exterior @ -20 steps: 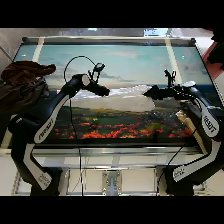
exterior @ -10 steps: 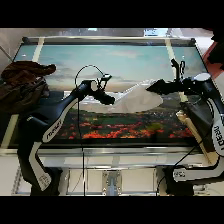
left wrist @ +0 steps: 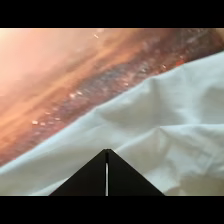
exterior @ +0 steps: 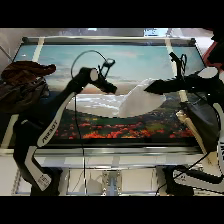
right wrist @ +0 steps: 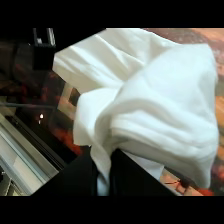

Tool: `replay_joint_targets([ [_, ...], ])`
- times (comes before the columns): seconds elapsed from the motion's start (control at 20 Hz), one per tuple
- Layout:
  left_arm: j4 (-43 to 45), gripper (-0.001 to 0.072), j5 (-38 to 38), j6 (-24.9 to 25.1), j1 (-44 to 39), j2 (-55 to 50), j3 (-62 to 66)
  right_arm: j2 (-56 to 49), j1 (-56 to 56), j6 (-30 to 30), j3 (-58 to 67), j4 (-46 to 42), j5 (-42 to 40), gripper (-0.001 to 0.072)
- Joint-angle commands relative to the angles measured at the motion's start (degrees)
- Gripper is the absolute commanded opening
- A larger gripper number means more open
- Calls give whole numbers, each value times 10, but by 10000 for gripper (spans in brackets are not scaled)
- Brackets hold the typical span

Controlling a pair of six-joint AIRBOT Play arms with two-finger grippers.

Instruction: Fold the shirts.

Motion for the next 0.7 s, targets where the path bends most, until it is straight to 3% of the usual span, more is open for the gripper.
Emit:
replay_joint_targets([
  [0.0,140,14,-28,-34,43,57,57,9,118,55,25,-36,-138,26],
  [0.15,147,13,-35,-33,85,110,59,-14,254,112,61,-57,-343,25],
  [0.3,147,14,-57,-33,112,134,59,-90,356,160,102,-49,-424,26],
  [0.45,149,14,-92,-33,122,138,59,-178,438,172,120,24,-518,35],
  [0.5,149,14,-101,-33,122,138,58,-198,461,172,120,50,-558,132],
  [0.6,149,14,-108,-33,123,138,58,-215,487,172,120,82,-595,526],
  [0.65,149,14,-109,-33,124,138,58,-214,490,172,120,78,-600,541],
])
